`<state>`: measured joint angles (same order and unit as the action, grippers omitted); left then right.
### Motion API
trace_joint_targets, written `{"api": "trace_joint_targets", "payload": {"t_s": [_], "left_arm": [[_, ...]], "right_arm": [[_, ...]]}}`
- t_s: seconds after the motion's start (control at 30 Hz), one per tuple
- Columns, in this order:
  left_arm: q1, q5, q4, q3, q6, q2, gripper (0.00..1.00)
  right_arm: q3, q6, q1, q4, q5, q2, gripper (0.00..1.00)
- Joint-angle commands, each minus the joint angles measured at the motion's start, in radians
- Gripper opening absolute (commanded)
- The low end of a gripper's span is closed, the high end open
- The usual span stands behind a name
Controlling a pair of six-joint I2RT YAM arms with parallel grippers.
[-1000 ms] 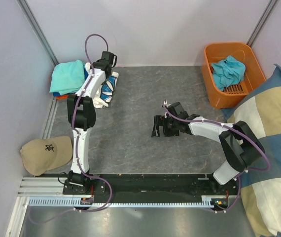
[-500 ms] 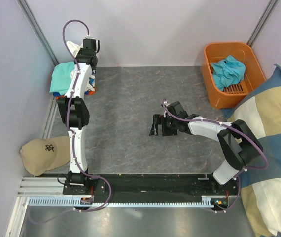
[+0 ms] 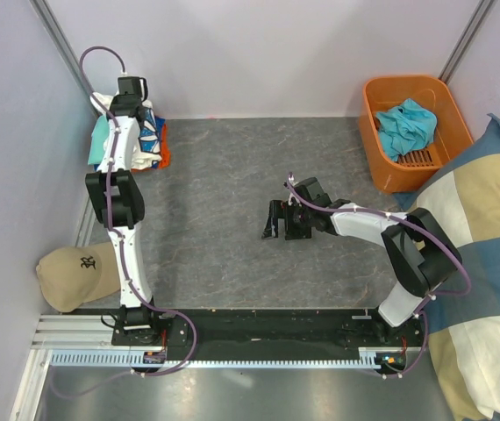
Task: Fold and stack the t-shirts
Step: Neatly place the folded tshirt to the corner, then reset both grippers
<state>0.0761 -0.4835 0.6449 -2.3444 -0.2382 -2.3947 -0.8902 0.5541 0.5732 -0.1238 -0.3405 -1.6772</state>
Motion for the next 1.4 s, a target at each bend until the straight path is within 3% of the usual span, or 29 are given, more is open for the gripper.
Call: {"api": "trace_joint_targets", "payload": {"t_s": [0.0, 0.17, 0.23, 0.27, 0.3, 0.33, 0.8, 1.03, 1.1, 1.2, 1.37], "left_arm": [[0.019, -0.041, -0.093, 0.042, 0.020, 0.042, 0.02], [0.034, -0.090, -0.134, 0.077, 0.017, 0.043, 0.02], [0.036, -0.104, -0.154, 0.089, 0.008, 0.040, 0.11], [0.036, -0.113, -0.160, 0.092, 0.008, 0.039, 0.25], [0.037, -0.121, -0.168, 0.097, 0.010, 0.039, 0.46], [0.037, -0.136, -0.172, 0.102, 0.013, 0.042, 0.99], [0.014, -0.104, -0.160, 0.163, 0.083, 0.209, 1.00], [-0.140, -0.057, -0.099, 0.252, 0.227, 0.403, 1.00], [-0.171, 0.005, -0.080, 0.327, 0.351, 0.500, 1.00], [-0.225, 0.242, -0.112, 0.502, 0.523, 0.604, 1.00], [-0.361, 0.381, -0.305, 0.892, 0.622, 0.817, 1.00]], "right_arm": [[-0.007, -0.002, 0.004, -0.039, 0.005, -0.047, 0.98], [-0.007, 0.001, 0.004, -0.039, 0.001, -0.047, 0.98], [-0.010, -0.002, 0.004, -0.040, -0.002, -0.053, 0.98], [-0.012, -0.002, 0.004, -0.040, 0.000, -0.055, 0.98], [-0.012, -0.003, 0.004, -0.042, -0.003, -0.056, 0.98], [-0.012, -0.005, 0.004, -0.042, -0.005, -0.055, 0.98], [-0.012, 0.006, 0.013, -0.031, -0.011, -0.050, 0.98], [-0.038, -0.008, 0.016, -0.054, 0.029, -0.006, 0.98], [-0.056, -0.025, 0.014, -0.082, 0.063, 0.020, 0.98], [-0.075, -0.040, 0.016, -0.117, 0.141, 0.068, 0.98], [-0.085, -0.101, 0.016, -0.174, 0.305, 0.189, 0.98]]}}
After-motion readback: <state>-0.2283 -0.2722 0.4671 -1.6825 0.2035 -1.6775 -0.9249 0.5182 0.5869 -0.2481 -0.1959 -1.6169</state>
